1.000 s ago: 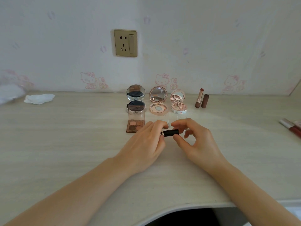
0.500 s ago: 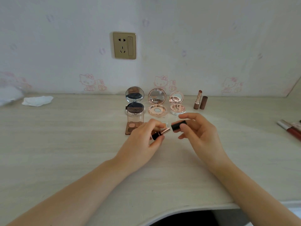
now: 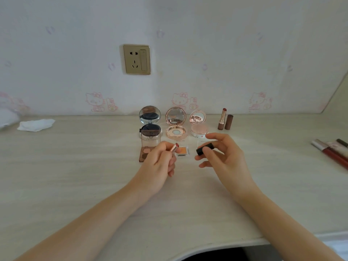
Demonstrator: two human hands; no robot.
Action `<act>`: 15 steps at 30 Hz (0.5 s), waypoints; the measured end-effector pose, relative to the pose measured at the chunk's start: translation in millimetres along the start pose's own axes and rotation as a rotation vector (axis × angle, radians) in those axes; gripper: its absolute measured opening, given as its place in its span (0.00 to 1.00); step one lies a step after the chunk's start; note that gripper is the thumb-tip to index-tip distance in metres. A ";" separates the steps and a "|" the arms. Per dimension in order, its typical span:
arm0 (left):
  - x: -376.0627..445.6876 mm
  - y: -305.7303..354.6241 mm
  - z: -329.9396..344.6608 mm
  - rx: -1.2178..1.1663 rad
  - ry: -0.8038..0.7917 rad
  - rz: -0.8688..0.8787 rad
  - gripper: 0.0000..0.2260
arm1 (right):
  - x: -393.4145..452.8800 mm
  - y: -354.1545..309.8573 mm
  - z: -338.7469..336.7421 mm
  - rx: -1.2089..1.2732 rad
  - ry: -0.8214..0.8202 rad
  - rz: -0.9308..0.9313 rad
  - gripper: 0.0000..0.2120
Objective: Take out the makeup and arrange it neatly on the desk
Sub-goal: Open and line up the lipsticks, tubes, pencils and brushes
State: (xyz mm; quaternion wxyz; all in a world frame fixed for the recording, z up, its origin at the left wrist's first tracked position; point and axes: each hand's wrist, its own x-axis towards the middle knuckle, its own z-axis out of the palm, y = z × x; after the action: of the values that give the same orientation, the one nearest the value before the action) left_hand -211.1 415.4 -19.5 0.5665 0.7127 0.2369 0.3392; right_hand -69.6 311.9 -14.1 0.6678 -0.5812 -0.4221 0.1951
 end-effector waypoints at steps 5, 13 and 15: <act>-1.5 -2.8 3.6 0.005 -0.028 0.075 0.07 | -0.4 1.9 1.4 -0.084 -0.003 0.004 0.12; 23.1 17.0 25.9 -0.047 -0.085 0.100 0.05 | 19.9 -15.9 -30.2 -0.024 0.078 -0.011 0.09; 34.9 23.9 37.9 -0.025 -0.113 0.105 0.05 | 25.8 -20.2 -42.9 -0.070 0.064 -0.029 0.09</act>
State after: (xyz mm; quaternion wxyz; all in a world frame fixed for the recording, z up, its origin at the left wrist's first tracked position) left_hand -160.8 410.2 6.3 0.5693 0.7349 0.1628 0.3306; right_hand -25.7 300.1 14.9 0.6631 -0.6039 -0.4153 0.1518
